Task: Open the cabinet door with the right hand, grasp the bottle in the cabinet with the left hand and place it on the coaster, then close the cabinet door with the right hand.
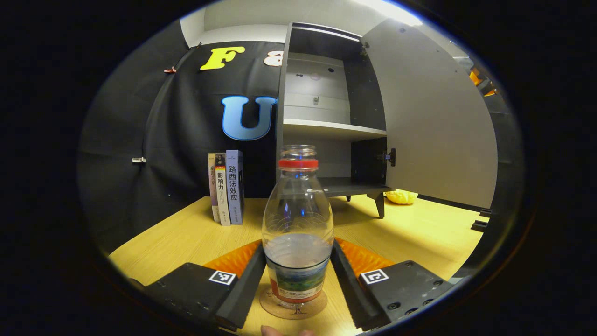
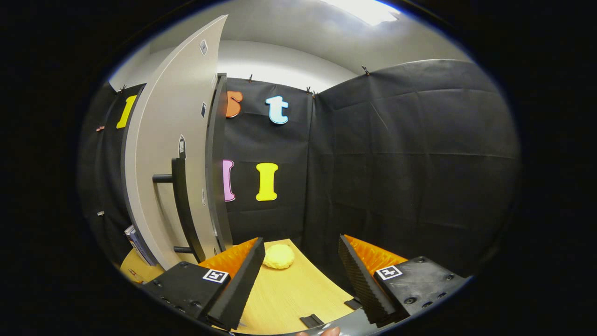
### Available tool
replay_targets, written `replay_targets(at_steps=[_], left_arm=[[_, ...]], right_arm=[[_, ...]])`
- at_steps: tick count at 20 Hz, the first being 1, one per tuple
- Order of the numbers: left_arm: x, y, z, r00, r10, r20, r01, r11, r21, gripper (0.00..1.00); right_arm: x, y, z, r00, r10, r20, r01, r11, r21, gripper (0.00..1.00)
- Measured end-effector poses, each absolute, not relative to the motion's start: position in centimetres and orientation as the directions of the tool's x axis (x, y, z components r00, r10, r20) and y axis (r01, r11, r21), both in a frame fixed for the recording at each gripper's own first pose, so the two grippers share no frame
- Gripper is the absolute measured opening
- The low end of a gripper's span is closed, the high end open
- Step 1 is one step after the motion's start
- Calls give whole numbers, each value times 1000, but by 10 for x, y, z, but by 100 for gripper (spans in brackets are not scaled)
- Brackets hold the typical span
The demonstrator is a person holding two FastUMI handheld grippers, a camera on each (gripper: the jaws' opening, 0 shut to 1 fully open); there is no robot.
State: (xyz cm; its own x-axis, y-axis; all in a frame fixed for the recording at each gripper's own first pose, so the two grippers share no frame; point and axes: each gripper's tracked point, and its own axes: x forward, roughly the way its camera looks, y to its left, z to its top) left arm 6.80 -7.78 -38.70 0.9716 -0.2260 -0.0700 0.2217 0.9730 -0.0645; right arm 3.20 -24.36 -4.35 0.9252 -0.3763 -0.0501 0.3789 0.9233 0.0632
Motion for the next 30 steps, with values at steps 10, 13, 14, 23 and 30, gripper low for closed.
replay_targets(at_steps=[10, 13, 14, 23, 30], left_arm=[[63, -66, -338, 982, -175, -70, 173, 984, -34, 96], [58, -62, -299, 989, -137, -50, 134, 989, -58, 96], [55, -61, -284, 991, -128, -41, 125, 990, -65, 96], [37, -65, -137, 994, -106, 0, 106, 990, -89, 95], [35, -57, -66, 999, -51, -12, 50, 998, -42, 95]], right_arm=[[32, -245, -48, 937, -344, -68, 350, 930, 112, 98], [36, -242, -50, 942, -326, -77, 334, 935, 117, 98], [38, -242, -50, 944, -321, -80, 328, 937, 116, 98], [65, -241, -33, 962, -267, -59, 274, 948, 165, 98], [74, -208, -21, 988, -151, -29, 154, 971, 183, 98]])
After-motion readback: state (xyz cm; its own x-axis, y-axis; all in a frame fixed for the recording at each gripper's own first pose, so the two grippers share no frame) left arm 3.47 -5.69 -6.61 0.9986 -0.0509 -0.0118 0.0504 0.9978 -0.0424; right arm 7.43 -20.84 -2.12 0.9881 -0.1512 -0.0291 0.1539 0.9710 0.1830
